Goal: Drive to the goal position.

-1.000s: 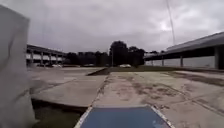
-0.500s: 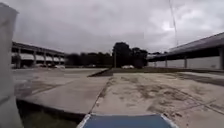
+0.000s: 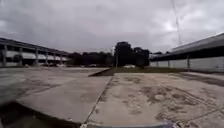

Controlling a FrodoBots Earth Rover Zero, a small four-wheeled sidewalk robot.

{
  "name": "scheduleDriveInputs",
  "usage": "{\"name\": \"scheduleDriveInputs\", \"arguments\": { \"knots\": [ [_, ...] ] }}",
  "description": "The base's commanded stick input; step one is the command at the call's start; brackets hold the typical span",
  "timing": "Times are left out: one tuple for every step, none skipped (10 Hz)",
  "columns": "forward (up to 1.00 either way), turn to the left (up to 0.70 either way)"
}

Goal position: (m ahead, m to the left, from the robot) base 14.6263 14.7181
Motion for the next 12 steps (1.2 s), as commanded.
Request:
{"name": "scheduleDriveInputs", "arguments": {
  "knots": [
    [0.5, 0.0],
    [0.5, 0.0],
    [0.5, 0.0],
    [0.5, 0.0],
    [0.5, 0.0],
    [0.5, 0.0],
    [0.5, 0.0],
    [0.5, 0.0],
    [0.5, 0.0],
    [0.5, 0.0],
    [0.5, 0.0],
    [0.5, 0.0]
  ]
}}
